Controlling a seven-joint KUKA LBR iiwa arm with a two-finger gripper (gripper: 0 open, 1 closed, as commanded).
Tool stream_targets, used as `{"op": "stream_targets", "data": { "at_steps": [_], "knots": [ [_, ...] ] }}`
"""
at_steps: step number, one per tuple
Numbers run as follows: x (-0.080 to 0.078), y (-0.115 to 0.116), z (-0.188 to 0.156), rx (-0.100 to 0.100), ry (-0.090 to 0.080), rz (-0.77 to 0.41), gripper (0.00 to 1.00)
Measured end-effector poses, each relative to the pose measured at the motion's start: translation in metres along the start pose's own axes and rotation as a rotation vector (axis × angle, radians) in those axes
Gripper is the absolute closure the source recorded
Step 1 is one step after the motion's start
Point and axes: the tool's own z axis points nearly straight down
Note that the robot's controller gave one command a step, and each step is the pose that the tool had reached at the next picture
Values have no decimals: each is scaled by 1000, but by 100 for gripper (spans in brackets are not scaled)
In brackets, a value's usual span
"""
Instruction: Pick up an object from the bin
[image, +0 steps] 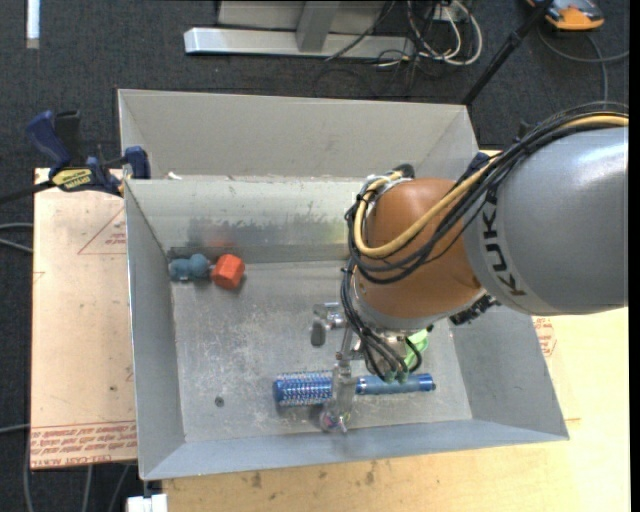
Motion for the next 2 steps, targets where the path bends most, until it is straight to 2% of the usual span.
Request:
{"op": "stream_targets", "data": {
  "at_steps": [1,2],
  "knots": [
    [-5,-1,103,-4,2,64,0],
    [-6,-1,100,-5,-3,65,100]
  ]
}}
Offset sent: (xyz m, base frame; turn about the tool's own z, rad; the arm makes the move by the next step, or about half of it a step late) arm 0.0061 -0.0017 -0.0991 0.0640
